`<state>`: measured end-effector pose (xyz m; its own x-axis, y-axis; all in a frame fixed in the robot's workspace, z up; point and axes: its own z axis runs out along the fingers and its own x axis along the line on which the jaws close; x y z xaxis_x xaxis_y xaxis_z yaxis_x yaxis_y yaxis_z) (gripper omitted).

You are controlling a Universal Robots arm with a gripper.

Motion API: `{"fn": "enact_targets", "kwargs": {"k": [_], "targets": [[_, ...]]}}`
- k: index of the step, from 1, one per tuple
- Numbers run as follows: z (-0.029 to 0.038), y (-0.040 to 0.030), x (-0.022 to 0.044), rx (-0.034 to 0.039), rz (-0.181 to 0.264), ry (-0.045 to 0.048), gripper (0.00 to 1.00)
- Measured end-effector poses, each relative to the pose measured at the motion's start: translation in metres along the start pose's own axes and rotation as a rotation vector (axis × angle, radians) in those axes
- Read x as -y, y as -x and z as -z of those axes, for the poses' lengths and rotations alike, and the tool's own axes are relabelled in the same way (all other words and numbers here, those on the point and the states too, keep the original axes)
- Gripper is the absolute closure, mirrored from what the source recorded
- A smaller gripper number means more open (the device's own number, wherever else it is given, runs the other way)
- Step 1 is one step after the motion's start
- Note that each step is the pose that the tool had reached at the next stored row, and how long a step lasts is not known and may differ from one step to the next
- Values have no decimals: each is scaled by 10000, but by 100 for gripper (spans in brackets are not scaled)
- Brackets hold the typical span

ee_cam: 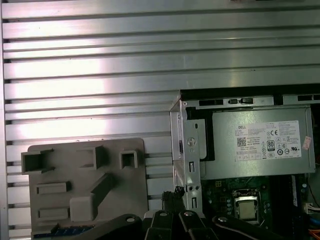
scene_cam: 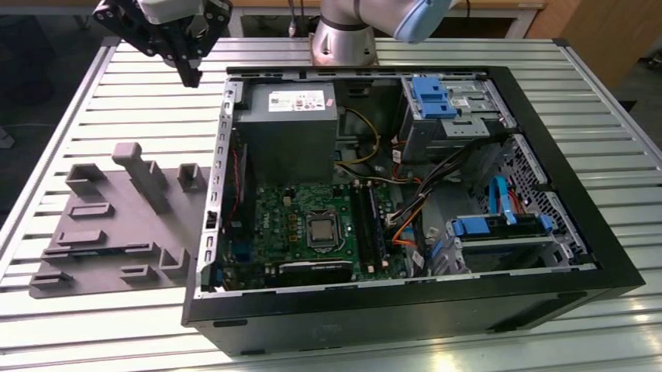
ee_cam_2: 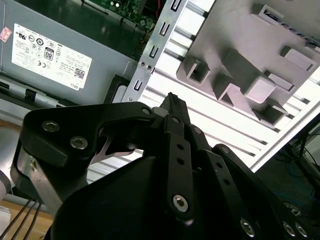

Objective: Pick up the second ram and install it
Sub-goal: 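Reach for the second ram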

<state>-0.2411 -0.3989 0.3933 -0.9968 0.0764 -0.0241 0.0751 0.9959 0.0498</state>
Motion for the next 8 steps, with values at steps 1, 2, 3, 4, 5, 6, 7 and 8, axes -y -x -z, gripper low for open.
{"fn": "enact_targets", "kwargs": {"k": [1, 2, 3, 4, 5, 6, 7, 8], "targets": [[0, -8, 1, 0, 0, 0, 89], [0, -15, 1, 0, 0, 0, 89], [0, -23, 2, 0, 0, 0, 89], [1, -33, 2, 0, 0, 0, 89], [0, -42, 3, 1, 0, 1, 89], [1, -49, 4, 1, 0, 0, 89], [1, -56, 4, 1, 0, 1, 89], [0, -62, 5, 0, 0, 0, 89]]}}
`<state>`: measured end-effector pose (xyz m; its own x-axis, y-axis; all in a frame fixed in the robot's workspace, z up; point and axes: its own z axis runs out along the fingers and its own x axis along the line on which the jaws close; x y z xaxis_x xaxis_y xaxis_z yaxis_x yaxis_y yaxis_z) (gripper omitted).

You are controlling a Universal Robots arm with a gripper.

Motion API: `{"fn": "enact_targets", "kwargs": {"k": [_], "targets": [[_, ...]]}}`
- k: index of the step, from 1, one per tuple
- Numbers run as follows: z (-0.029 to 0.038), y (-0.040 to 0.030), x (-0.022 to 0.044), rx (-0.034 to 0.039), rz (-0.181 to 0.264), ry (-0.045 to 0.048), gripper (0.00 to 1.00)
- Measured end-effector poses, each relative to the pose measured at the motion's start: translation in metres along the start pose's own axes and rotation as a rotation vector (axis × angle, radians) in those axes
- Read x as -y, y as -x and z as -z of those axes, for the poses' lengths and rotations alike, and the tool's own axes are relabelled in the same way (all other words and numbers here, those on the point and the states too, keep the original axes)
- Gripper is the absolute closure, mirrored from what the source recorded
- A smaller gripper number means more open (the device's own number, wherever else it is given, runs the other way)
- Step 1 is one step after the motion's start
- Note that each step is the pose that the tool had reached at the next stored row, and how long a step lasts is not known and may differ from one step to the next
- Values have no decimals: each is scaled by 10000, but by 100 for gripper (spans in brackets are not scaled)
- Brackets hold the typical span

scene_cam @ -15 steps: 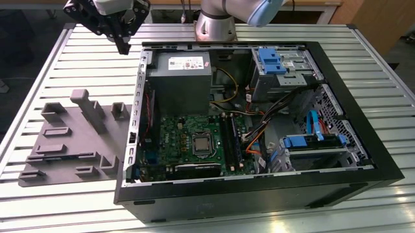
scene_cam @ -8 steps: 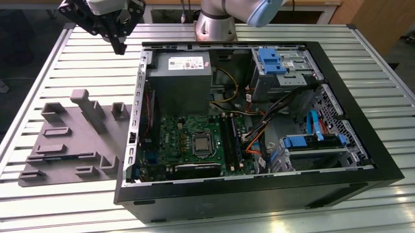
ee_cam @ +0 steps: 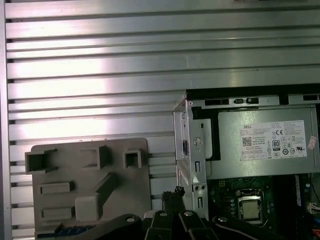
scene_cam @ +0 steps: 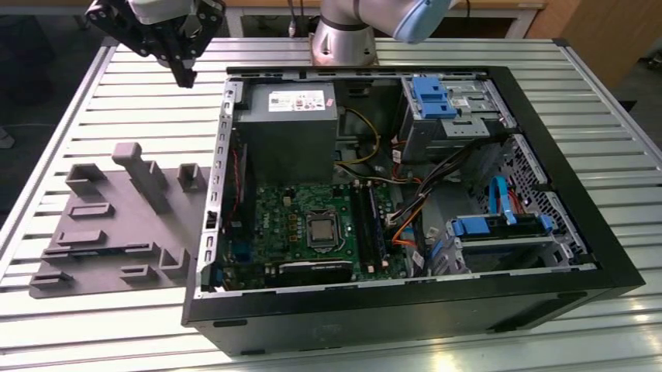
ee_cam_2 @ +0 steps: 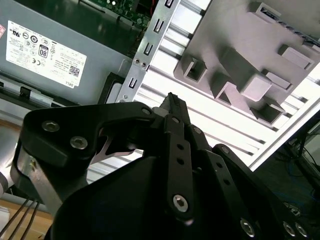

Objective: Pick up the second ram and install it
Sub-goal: 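Reach for the second ram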

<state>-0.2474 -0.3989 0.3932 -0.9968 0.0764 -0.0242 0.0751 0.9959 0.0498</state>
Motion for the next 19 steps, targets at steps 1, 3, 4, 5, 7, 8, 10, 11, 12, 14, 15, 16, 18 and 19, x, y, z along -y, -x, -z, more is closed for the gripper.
{"fn": "enact_targets", "kwargs": {"k": [1, 3, 4, 5, 7, 8, 10, 11, 12, 14, 15, 16, 18, 19], "targets": [[-1, -6, 0, 0, 0, 0, 89], [-2, -14, 2, 0, 1, 1, 89], [-3, -19, 2, 0, 0, 0, 89], [-4, -25, 3, 0, 0, 0, 89], [-5, -35, 5, 0, 0, 0, 89], [-5, -41, 7, 0, 0, 0, 89], [-5, -54, 10, -1, 0, -1, 89], [-5, -60, 12, -1, 0, 0, 89], [-5, -67, 13, 0, 0, 0, 89], [-6, -80, 15, 0, 0, 0, 89], [-6, -87, 16, 0, 0, 0, 89], [-6, -93, 17, 0, 0, 0, 89], [-6, -107, 19, 0, 0, -1, 89], [-6, -113, 20, 0, 1, 0, 89]]}}
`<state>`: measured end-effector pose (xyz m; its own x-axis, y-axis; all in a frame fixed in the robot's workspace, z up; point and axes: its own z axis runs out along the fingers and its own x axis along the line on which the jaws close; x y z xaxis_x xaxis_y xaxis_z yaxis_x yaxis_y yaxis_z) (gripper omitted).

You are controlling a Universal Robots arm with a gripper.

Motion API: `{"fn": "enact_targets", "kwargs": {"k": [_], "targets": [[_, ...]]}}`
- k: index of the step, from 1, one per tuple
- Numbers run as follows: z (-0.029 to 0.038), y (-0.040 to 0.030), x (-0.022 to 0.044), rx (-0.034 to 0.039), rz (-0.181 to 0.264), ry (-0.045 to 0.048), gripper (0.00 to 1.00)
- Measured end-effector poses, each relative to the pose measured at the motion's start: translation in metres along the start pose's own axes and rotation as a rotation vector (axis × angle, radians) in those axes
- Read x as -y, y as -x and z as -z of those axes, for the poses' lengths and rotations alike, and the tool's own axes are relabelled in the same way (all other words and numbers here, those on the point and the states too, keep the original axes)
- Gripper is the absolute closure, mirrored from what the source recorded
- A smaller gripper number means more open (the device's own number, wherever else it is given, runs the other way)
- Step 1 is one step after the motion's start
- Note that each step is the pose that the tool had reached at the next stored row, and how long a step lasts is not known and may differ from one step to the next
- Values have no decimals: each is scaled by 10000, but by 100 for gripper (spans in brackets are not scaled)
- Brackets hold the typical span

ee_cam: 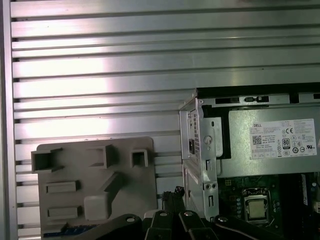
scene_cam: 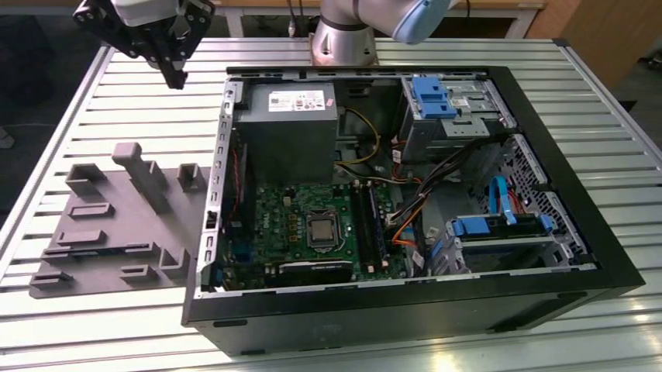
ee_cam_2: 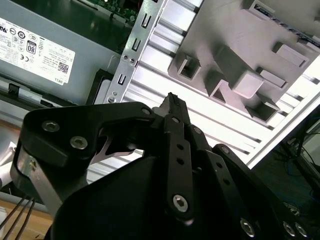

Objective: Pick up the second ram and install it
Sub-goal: 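Reach for the second ram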

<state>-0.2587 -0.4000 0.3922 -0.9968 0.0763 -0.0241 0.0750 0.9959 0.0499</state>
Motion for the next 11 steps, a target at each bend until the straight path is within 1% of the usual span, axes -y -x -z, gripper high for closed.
{"fn": "enact_targets", "kwargs": {"k": [11], "targets": [[-1, -71, 7, 0, -1, 0, 89]]}}
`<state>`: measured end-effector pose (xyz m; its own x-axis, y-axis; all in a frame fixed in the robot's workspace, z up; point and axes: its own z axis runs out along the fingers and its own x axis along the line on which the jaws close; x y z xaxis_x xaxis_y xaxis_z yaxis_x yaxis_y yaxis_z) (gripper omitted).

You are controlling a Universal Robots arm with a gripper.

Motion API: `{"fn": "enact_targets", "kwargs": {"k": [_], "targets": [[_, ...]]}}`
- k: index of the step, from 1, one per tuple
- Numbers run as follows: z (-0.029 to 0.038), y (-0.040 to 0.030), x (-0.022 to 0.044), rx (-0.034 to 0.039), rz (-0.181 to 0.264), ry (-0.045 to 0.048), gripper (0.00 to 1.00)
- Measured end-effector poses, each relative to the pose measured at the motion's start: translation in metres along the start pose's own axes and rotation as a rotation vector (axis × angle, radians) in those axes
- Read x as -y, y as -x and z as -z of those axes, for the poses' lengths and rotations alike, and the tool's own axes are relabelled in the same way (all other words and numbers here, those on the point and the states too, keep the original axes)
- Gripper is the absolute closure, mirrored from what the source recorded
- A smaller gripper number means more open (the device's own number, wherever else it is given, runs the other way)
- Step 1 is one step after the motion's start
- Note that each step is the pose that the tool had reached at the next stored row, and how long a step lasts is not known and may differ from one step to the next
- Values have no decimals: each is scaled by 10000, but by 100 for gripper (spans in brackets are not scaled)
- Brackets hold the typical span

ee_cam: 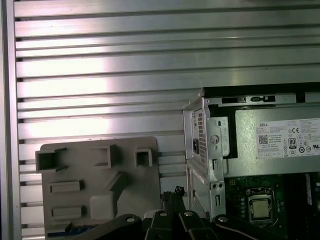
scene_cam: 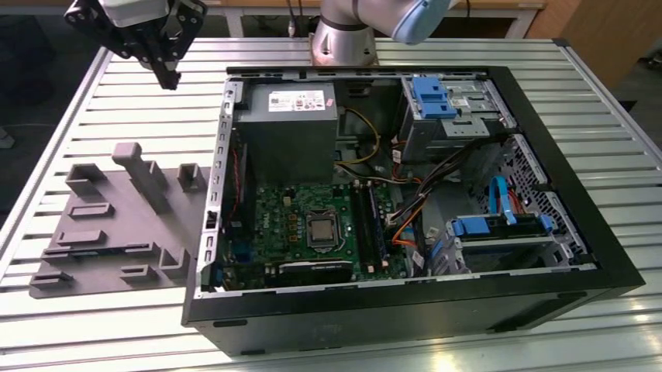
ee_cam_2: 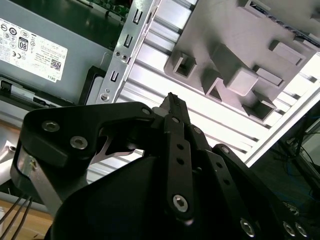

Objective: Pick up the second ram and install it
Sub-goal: 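Reach for the second ram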

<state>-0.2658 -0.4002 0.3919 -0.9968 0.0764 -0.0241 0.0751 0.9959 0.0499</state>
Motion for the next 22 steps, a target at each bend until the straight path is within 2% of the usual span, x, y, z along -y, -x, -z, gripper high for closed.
{"fn": "enact_targets", "kwargs": {"k": [22], "targets": [[1, -135, 12, 0, 0, 0, 89]]}}
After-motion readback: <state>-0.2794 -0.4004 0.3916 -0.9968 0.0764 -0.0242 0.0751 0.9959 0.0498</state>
